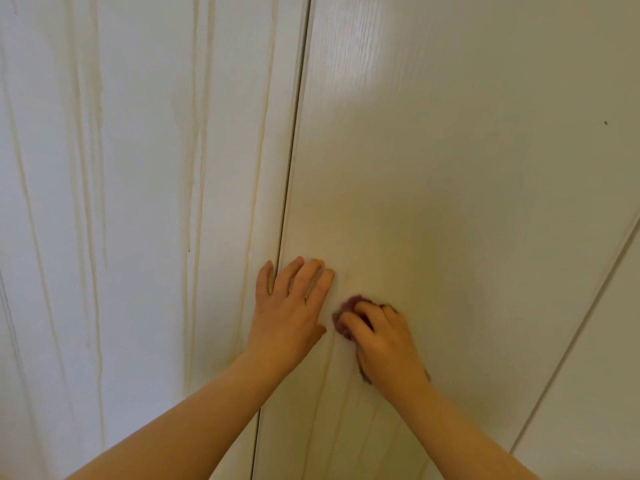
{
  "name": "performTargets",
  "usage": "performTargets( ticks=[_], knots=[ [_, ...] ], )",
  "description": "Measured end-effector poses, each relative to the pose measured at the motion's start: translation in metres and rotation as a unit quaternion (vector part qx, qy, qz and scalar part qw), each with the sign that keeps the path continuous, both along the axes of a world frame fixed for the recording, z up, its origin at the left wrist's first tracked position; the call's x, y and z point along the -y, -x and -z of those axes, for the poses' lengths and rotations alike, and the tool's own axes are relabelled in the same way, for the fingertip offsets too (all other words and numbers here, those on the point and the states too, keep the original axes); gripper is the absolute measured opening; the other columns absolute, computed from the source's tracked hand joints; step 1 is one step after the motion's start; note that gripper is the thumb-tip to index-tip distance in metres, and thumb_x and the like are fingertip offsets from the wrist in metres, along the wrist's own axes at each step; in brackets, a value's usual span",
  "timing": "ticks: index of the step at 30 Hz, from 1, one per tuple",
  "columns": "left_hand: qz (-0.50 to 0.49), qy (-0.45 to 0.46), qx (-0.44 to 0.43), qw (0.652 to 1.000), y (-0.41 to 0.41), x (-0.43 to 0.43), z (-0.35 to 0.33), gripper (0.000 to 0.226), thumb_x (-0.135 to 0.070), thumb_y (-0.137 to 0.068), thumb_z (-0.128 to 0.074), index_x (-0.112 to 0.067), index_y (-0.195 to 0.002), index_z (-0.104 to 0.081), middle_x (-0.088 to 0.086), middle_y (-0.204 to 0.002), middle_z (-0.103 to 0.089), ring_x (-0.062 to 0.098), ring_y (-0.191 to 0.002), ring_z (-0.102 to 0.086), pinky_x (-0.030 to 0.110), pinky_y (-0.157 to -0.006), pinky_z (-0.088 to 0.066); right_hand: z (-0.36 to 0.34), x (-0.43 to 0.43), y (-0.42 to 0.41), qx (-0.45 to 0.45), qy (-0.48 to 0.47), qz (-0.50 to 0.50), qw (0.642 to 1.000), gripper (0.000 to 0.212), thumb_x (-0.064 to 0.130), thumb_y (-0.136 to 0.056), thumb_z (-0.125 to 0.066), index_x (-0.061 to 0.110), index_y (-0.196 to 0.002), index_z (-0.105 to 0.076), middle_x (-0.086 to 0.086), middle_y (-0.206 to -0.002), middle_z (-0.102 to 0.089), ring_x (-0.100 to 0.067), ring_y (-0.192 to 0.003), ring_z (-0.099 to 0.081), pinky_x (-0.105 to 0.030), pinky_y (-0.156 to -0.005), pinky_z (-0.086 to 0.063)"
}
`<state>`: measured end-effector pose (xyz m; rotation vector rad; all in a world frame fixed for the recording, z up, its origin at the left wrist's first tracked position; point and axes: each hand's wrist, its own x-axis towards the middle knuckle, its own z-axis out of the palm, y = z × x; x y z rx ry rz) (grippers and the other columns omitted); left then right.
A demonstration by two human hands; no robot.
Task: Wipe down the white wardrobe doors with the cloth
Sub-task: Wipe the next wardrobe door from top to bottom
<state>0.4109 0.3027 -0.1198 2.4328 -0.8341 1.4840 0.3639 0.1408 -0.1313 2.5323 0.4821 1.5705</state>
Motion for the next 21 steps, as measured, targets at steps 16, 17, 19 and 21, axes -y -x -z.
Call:
performTargets(
  ticks=[16, 17, 19, 21],
  knots=[
    [-0.02, -0.067, -0.019, 0.997, 0.0, -0.014, 0.005, 0.116, -0.038, -0.043, -0.09, -0.016, -0.14, -0.032, 0.006, -0.139, -0.032, 0.036, -0.132, -0.026, 0.06, -0.109, -0.003, -0.026, -0.012, -0.002, -0.006, -0.071, -0.009, 0.997, 0.021, 0.015, -0.075, -0.053, 0.012, -0.09, -0.068, -0.007, -0.089, -0.061, -0.022, -0.079, -0.05, -0.032, -0.068, -0.047],
    [-0.02, -0.064, -0.019, 0.998, 0.0, -0.014, 0.006, 0.117, -0.039, -0.042, -0.09, -0.016, -0.14, -0.031, 0.006, -0.14, -0.031, 0.037, -0.132, -0.026, 0.06, -0.109, -0.003, -0.038, -0.016, -0.005, 0.015, -0.134, -0.012, 0.991, 0.028, 0.017, -0.078, -0.046, 0.008, -0.094, -0.067, -0.011, -0.093, -0.062, -0.025, -0.083, -0.053, -0.034, -0.072, -0.048],
    [-0.021, -0.058, -0.024, 0.998, -0.001, -0.011, 0.009, 0.121, -0.041, -0.04, -0.091, -0.016, -0.141, -0.03, 0.007, -0.141, -0.03, 0.037, -0.133, -0.025, 0.059, -0.109, -0.002, -0.043, -0.019, -0.009, 0.029, -0.18, -0.007, 0.983, 0.033, 0.018, -0.08, -0.043, 0.005, -0.1, -0.066, -0.017, -0.098, -0.062, -0.034, -0.087, -0.058, -0.039, -0.076, -0.051],
    [-0.02, -0.057, -0.024, 0.998, -0.001, -0.01, 0.011, 0.123, -0.042, -0.04, -0.091, -0.016, -0.142, -0.028, 0.006, -0.144, -0.029, 0.036, -0.134, -0.025, 0.06, -0.109, -0.002, -0.016, -0.014, -0.009, 0.002, -0.096, -0.008, 0.995, 0.03, 0.017, -0.077, -0.048, 0.01, -0.102, -0.062, -0.013, -0.099, -0.06, -0.034, -0.082, -0.058, -0.038, -0.072, -0.05]
  ],
)
